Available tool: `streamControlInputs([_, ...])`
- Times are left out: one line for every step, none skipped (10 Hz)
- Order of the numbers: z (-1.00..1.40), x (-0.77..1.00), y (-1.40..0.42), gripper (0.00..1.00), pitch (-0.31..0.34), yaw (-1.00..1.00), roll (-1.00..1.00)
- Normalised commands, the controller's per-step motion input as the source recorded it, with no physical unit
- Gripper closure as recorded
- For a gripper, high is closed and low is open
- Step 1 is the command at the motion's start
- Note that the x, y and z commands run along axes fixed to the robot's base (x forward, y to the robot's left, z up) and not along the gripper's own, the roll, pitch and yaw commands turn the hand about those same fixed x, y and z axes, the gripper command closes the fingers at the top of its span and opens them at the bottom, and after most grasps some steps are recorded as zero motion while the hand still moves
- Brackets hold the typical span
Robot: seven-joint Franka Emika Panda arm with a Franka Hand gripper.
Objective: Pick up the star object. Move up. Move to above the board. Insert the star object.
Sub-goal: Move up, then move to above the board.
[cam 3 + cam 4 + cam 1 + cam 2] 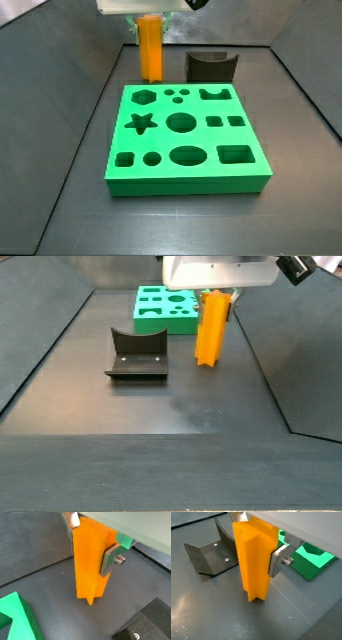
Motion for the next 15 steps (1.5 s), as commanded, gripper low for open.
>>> streamControlInputs([0.83,0.0,0.0,1.0,0.0,0.0,0.0])
streamControlInputs([0.79,-0.05,0.05,1.0,0.048,-0.04,0.0])
streamControlInputs([0.7,-0.06,0.03,1.0,0.068,-0.04,-0.03])
streamControlInputs([0.63,-0.04,0.02,1.0,0.069,-0.04,-0.05])
streamControlInputs([0.43,-0.03,0.01,1.0,0.065,-0.02,-0.1])
streamControlInputs([0.31,-0.02,0.0,1.0,0.063,-0.02,-0.13])
streamControlInputs([0.19,-0.01,0.0,1.0,0.068,-0.03,-0.15])
streamControlInputs([1.0,0.06,-0.06,1.0,0.187,0.51,0.06])
streamControlInputs([1.0,0.07,-0.06,1.0,0.187,0.5,0.06])
streamControlInputs([1.0,0.06,-0.06,1.0,0.162,0.35,0.08])
streamControlInputs([1.0,0.06,-0.06,1.0,0.119,0.24,0.06])
streamControlInputs([1.0,0.05,-0.05,1.0,0.098,0.18,0.04])
streamControlInputs([1.0,0.04,-0.05,1.0,0.066,0.09,-0.01])
streamControlInputs([1.0,0.04,-0.05,1.0,0.061,0.06,-0.03])
streamControlInputs([1.0,0.03,-0.04,1.0,0.057,0.04,-0.05])
